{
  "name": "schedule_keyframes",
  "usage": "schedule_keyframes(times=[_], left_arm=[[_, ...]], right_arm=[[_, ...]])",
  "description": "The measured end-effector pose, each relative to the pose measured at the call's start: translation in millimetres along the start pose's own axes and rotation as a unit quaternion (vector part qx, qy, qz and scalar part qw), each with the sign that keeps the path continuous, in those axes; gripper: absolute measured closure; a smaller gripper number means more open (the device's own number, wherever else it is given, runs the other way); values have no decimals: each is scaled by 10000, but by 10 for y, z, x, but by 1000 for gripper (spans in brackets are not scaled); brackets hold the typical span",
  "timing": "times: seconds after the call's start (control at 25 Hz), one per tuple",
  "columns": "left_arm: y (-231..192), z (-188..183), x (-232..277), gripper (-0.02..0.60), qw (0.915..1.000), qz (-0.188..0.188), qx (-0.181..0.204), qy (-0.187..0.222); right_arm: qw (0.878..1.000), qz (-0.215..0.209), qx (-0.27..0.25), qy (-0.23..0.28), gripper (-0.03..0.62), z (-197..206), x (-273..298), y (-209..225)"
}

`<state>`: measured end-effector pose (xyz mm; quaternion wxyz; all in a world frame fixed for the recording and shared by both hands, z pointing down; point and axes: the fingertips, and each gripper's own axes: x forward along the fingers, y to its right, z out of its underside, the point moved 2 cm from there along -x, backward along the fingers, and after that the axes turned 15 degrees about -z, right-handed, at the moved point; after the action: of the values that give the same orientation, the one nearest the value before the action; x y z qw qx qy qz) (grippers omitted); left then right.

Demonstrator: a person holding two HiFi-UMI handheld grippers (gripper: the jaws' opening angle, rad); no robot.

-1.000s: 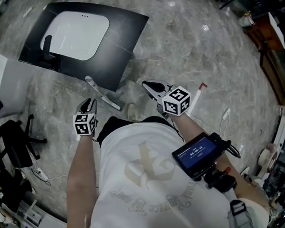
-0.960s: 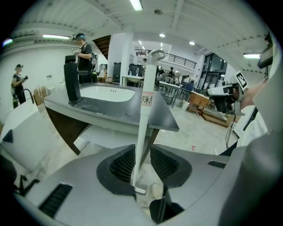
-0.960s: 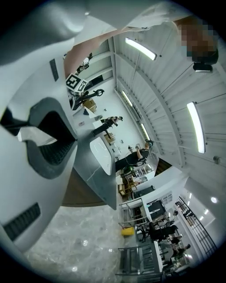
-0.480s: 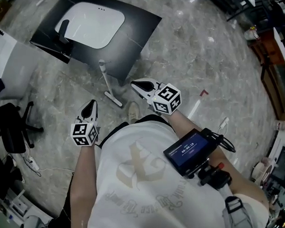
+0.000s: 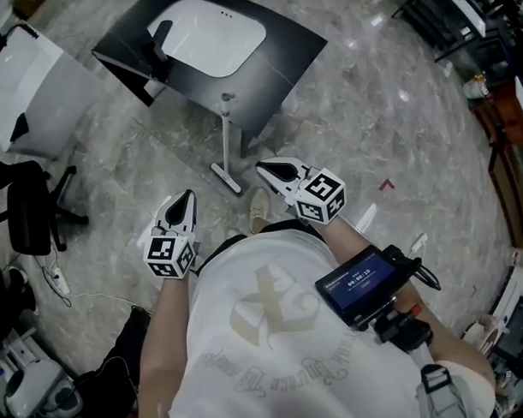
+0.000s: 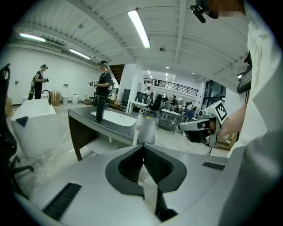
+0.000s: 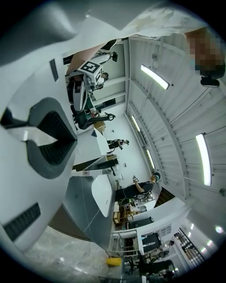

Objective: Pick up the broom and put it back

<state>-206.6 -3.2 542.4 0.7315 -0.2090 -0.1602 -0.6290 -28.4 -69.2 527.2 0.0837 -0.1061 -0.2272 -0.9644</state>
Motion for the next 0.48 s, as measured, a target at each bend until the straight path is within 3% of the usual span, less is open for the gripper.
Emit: schedule_keyframes(times=[0.48], left_arm=[[-54, 187, -400, 569, 9999, 114, -2, 71]], right_arm=[[9999, 74, -127, 4, 577, 103, 41, -449]])
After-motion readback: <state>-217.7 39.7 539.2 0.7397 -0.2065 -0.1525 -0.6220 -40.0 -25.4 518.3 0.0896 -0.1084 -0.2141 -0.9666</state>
